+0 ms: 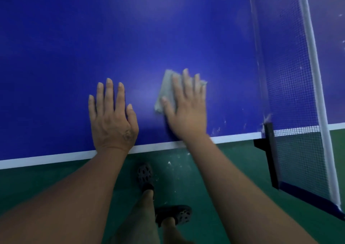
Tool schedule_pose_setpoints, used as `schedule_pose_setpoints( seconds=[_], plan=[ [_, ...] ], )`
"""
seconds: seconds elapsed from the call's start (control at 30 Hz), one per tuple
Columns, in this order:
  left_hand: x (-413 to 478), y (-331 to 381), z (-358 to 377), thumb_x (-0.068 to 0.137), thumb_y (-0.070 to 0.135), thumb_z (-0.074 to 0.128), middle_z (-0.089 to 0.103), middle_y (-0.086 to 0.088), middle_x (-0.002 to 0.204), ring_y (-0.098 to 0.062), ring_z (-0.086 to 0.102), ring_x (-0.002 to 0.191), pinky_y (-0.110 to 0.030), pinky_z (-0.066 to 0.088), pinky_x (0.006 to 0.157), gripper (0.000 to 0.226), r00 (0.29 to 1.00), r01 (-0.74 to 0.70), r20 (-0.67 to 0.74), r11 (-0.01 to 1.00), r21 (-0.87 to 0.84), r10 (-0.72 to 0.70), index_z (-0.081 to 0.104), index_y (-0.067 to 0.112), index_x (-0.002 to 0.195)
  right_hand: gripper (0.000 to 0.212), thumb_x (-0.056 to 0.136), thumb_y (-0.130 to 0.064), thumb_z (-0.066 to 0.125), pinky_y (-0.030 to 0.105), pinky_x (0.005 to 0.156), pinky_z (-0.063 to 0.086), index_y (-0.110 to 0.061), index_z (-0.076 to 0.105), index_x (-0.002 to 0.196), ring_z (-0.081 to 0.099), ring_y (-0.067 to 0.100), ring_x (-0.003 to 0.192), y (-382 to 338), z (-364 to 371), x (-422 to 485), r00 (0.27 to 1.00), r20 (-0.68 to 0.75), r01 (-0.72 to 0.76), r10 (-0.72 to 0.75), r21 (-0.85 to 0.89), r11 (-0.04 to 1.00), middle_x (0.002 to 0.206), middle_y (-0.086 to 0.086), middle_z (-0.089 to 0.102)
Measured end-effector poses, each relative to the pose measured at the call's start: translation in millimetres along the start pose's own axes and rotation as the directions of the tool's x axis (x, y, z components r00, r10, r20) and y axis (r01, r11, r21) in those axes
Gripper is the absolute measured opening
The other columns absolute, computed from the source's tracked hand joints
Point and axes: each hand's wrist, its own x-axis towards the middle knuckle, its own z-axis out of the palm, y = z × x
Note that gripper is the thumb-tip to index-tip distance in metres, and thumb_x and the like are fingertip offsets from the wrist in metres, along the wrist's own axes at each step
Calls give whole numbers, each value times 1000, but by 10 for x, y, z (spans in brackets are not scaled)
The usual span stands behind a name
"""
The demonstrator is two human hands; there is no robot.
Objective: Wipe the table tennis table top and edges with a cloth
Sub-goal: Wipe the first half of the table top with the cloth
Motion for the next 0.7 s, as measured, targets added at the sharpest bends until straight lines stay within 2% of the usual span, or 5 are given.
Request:
schedule_pose_setpoints(
  seconds=[0.13, 0.33, 0.53, 0.63, 0.7],
  plan=[
    [-2, 4, -2, 111, 34, 37, 21, -13, 178, -32, 13, 166, -53, 7, 135, 62, 1000, 5, -8, 1000, -11, -5, 31, 12, 168, 67, 112, -56, 40, 57, 133, 11, -27, 25, 171, 4, 31, 167, 205, 109, -963, 990, 42, 135, -136, 27, 991, 180, 0, 14],
    [-12, 28, -13, 112, 34, 35, 22, -14, 178, -32, 14, 166, -53, 8, 135, 61, 1000, 2, -16, 1000, -13, -2, 30, 12, 168, 70, 112, -58, 24, 57, 134, 4, -24, 13, 173, -8, 28, 167, 1232, -202, -1191, 950, 42, -308, 309, -33, 951, 181, 2, 3],
    [-24, 34, -23, 111, 33, 36, 21, -13, 178, -32, 14, 166, -52, 6, 135, 61, 1000, 7, -9, 1000, -29, -7, 31, 12, 168, 68, 114, -51, 23, 53, 134, -2, -18, 11, 173, 0, 36, 166, 1387, -343, -305, 959, 12, -280, 282, -94, 955, 180, 10, 5],
    [-22, 43, -27, 111, 33, 37, 21, -13, 178, -32, 13, 166, -52, 6, 135, 60, 1000, 12, -6, 1000, -26, -12, 31, 13, 168, 68, 115, -51, 23, 54, 134, 0, -17, 11, 173, 4, 41, 165, 1453, -359, 3, 910, -44, -413, 411, -66, 908, 180, 14, 6],
    [-18, 50, -37, 111, 33, 38, 22, -13, 178, -32, 14, 166, -51, 6, 135, 60, 1000, 16, -2, 999, -28, -16, 31, 13, 168, 70, 114, -53, 21, 54, 133, 8, -15, 10, 172, 13, 44, 162, 1498, -333, 47, 824, -70, -564, 561, -12, 826, 178, 18, 8]
  ],
)
